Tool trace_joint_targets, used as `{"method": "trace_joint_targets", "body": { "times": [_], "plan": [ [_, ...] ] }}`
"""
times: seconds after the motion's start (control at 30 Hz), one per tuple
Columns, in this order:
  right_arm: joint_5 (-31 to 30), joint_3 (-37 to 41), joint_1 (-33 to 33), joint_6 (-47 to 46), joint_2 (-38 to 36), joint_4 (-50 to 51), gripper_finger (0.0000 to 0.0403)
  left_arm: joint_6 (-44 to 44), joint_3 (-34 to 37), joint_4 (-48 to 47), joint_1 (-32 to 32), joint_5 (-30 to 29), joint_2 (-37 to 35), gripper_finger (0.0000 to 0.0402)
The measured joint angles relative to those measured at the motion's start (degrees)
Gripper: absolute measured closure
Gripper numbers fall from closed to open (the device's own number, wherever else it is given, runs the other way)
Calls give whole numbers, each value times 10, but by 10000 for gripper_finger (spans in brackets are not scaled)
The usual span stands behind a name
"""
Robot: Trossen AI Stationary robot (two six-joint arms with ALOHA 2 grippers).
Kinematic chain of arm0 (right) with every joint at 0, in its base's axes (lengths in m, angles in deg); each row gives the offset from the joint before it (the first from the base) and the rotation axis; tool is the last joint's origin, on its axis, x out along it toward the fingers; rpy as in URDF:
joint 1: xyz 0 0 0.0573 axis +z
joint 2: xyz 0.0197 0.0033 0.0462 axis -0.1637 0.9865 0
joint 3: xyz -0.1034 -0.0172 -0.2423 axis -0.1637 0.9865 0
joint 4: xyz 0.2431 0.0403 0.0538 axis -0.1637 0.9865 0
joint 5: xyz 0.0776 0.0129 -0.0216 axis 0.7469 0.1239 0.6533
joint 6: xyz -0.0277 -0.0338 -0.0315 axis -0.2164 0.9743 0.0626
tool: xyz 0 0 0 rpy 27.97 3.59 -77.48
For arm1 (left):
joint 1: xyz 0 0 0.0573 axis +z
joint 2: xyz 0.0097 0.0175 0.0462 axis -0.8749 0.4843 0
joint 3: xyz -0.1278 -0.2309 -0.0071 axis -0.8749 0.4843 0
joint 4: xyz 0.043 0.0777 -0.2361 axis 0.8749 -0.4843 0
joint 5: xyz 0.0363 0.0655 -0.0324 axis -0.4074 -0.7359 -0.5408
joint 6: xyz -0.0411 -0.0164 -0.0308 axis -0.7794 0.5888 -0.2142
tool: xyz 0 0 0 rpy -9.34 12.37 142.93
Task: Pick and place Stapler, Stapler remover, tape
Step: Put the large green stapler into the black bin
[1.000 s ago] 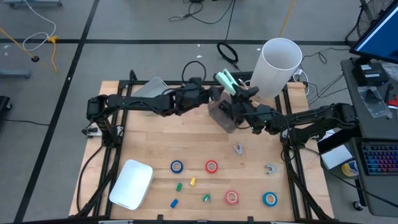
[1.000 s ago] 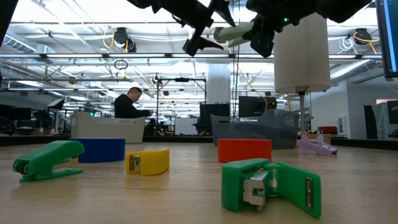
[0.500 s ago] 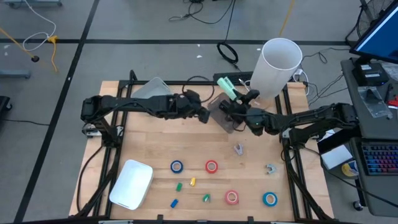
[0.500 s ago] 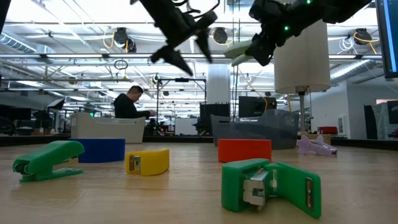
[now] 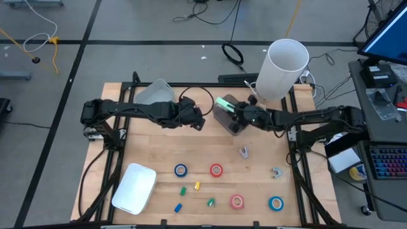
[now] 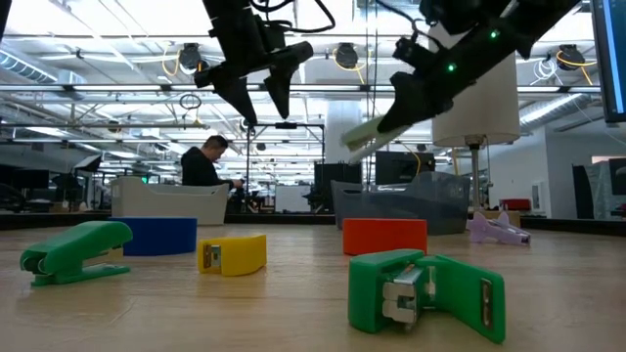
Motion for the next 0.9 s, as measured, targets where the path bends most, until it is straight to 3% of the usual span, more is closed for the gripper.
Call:
{"method": "trace_joint_targets", "body": {
  "times": [0.13,0.6,0.9],
  "plan": [
    [85,0,-30,-67,0,23,283,5,0,0,-1,-14,0,117],
    [75,-1,-47,-145,13,78,283,5,0,15,-1,-15,0,117],
    [103,-1,-46,-183,56,80,280,9,0,21,-1,-22,0,117]
  ]
}}
